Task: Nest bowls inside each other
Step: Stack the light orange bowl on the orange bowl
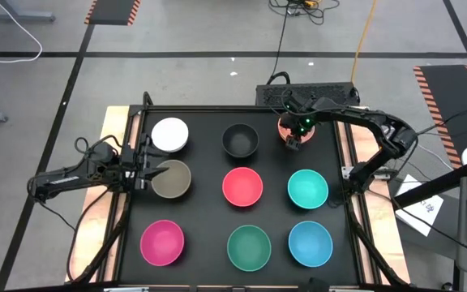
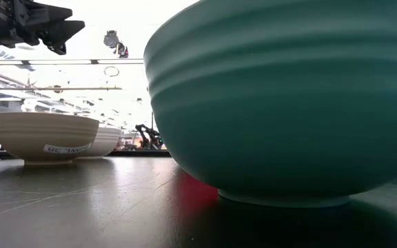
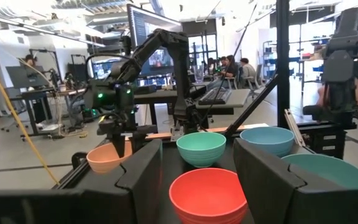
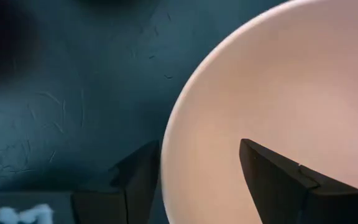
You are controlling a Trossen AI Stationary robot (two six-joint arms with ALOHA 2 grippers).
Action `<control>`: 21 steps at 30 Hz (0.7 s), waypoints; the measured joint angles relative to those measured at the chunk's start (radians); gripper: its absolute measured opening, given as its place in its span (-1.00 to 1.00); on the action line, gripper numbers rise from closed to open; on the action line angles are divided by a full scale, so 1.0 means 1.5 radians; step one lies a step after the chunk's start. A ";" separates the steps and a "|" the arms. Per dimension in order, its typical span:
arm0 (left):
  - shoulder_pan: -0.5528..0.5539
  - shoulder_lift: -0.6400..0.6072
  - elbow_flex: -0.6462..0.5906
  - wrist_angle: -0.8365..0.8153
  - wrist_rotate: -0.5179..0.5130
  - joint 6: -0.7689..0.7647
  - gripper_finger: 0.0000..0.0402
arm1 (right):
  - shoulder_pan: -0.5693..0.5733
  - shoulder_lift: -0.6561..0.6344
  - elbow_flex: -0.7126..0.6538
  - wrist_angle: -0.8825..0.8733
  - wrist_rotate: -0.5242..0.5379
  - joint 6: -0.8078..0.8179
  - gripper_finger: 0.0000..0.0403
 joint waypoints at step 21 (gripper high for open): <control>0.000 0.000 0.000 -0.001 0.004 -0.007 0.00 | 0.014 0.034 0.002 0.055 0.031 -0.083 -0.97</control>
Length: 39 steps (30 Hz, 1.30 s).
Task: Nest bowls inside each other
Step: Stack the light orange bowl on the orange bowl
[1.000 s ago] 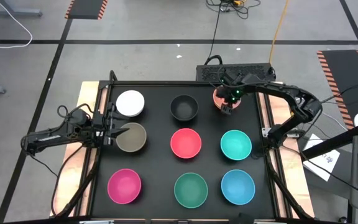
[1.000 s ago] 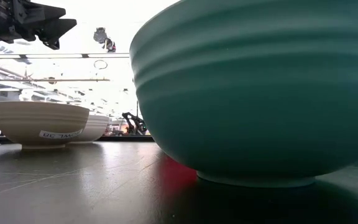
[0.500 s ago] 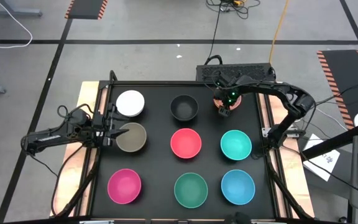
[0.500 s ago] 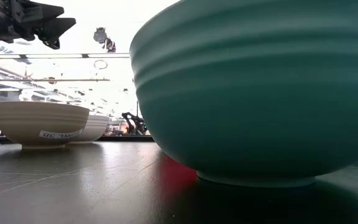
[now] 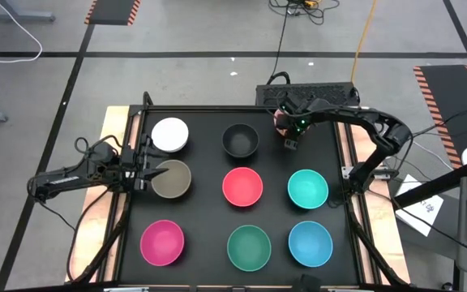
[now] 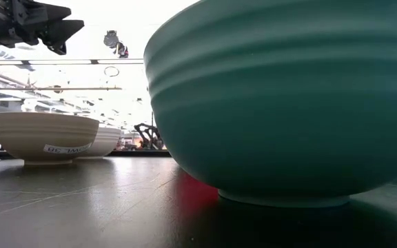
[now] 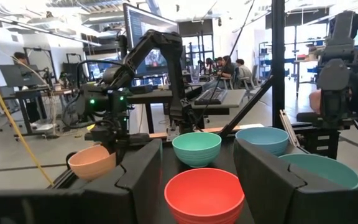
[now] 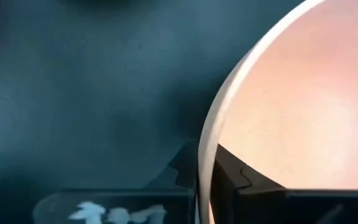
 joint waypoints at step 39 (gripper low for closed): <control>0.000 0.000 0.000 -0.015 -0.001 -0.009 0.00 | 0.332 -0.101 0.217 -0.143 0.072 0.115 -1.00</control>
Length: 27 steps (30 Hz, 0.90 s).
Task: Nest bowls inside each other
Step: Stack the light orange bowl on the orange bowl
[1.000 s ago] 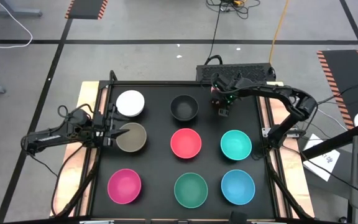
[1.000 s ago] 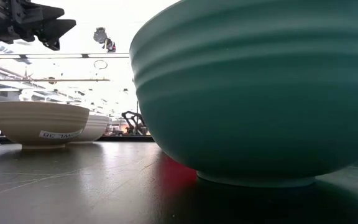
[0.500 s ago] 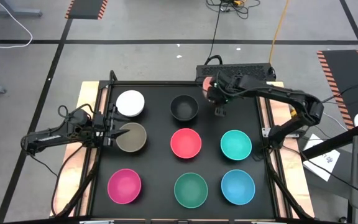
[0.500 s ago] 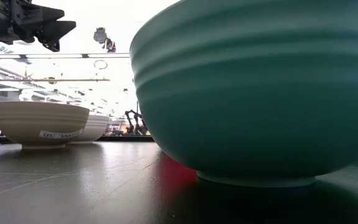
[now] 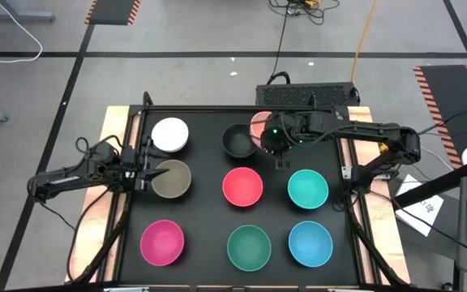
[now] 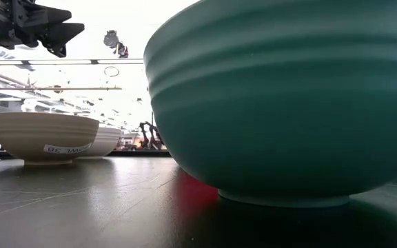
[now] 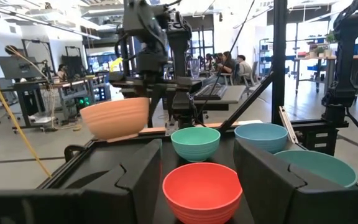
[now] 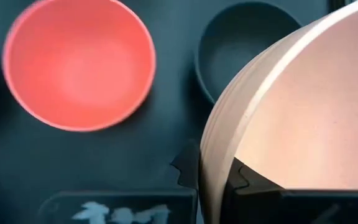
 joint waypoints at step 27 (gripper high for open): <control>0.000 0.000 0.000 0.012 0.000 0.001 0.00 | 0.208 0.063 0.000 0.101 -0.072 0.086 -1.00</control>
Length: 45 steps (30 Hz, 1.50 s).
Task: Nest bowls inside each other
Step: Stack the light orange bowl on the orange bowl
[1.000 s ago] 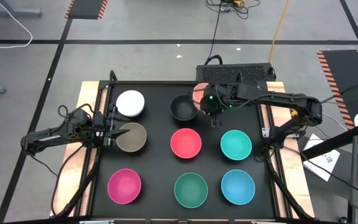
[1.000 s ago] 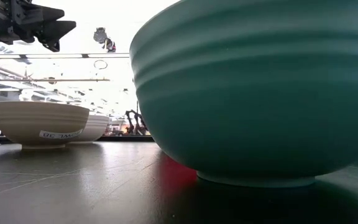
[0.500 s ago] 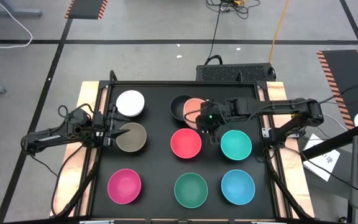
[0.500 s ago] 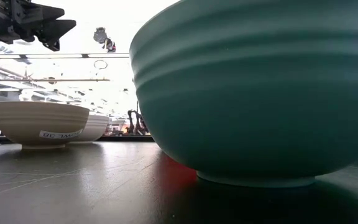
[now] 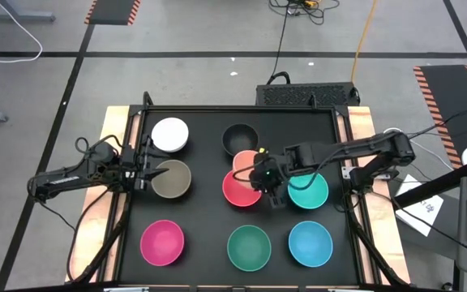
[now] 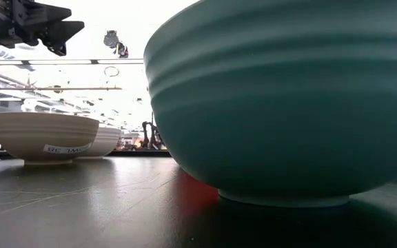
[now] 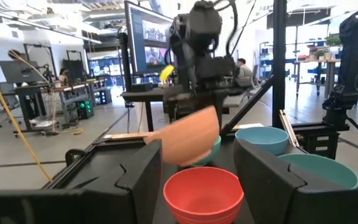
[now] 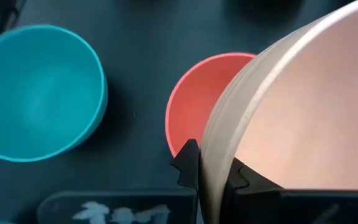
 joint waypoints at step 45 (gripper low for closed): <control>0.000 0.000 0.000 -0.002 0.021 -0.014 0.00 | 0.044 0.228 0.099 -0.045 0.056 -0.017 -0.96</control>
